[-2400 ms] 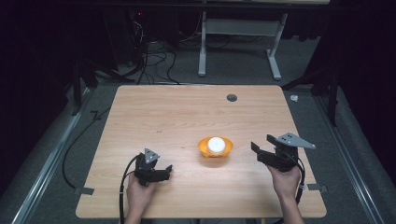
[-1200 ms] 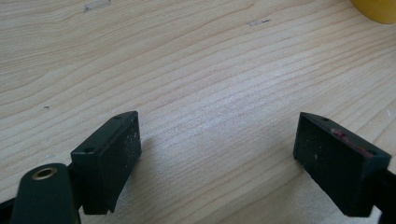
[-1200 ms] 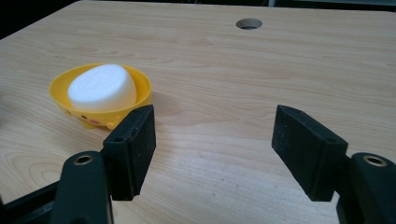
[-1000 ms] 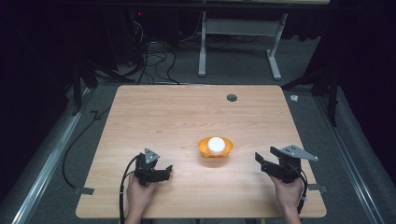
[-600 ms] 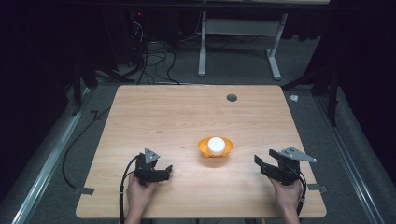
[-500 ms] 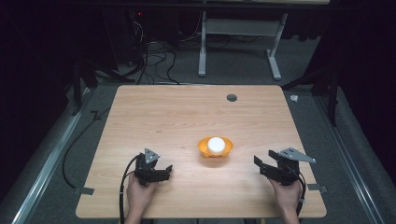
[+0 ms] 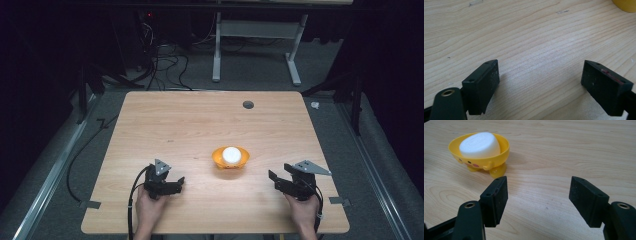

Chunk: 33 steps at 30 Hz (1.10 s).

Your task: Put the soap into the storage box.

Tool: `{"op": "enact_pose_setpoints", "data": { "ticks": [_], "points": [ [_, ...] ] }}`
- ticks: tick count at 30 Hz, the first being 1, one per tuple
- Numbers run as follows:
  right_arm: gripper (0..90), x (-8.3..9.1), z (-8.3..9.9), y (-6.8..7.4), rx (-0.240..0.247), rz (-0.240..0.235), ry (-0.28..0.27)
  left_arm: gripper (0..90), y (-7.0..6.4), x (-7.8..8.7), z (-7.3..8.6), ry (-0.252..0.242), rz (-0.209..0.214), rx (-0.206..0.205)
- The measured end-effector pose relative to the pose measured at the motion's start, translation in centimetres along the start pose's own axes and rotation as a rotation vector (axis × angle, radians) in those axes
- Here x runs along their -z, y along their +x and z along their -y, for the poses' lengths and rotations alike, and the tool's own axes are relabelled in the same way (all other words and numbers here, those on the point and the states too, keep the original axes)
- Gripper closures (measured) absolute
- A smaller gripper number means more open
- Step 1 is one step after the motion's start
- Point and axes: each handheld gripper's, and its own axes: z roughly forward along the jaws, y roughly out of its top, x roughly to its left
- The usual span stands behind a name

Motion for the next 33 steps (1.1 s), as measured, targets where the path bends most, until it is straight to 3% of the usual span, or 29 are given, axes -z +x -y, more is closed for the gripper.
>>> {"op": "enact_pose_setpoints", "data": {
  "ticks": [33],
  "points": [
    [34.3, -3.1, 0.7, 1.0, 0.000, -0.013, 0.079, 15.5, 0.0, 0.0, 0.0, 0.000, 0.000, 0.000]
  ]
}}
